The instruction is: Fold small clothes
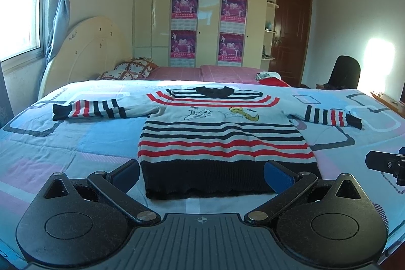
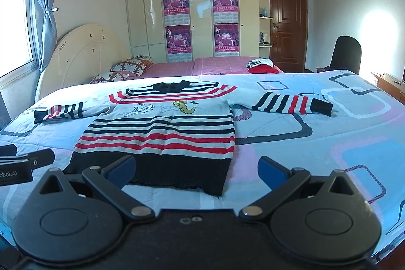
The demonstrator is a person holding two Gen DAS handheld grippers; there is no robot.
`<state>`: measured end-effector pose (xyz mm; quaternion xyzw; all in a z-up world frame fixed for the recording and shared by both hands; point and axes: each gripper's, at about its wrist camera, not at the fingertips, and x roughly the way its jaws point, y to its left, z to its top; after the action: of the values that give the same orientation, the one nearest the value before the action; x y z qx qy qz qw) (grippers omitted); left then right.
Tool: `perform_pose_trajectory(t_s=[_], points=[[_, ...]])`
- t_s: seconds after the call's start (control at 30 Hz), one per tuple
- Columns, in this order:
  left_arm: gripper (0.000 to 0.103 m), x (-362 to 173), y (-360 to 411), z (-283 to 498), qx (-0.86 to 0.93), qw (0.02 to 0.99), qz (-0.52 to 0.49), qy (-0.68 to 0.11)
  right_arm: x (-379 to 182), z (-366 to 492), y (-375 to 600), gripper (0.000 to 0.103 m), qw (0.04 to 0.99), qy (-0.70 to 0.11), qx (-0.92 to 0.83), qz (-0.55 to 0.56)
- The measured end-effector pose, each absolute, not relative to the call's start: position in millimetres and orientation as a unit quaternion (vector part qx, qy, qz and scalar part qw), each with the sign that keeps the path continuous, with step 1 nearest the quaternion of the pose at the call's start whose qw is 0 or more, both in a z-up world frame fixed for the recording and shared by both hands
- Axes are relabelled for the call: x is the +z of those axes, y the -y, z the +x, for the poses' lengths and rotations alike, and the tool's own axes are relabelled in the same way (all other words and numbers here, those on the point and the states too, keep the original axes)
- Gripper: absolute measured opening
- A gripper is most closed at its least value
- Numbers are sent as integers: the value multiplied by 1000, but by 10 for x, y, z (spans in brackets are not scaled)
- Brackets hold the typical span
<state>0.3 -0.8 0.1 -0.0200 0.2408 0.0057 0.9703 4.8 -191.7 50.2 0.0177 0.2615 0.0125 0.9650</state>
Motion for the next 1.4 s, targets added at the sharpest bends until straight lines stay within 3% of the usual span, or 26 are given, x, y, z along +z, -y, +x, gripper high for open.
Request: perform_pose_trajectory(t_s=[1.4], points=[[103, -25, 22, 52, 13, 971, -17, -240, 500, 100, 1905, 102, 965, -263, 14, 16]])
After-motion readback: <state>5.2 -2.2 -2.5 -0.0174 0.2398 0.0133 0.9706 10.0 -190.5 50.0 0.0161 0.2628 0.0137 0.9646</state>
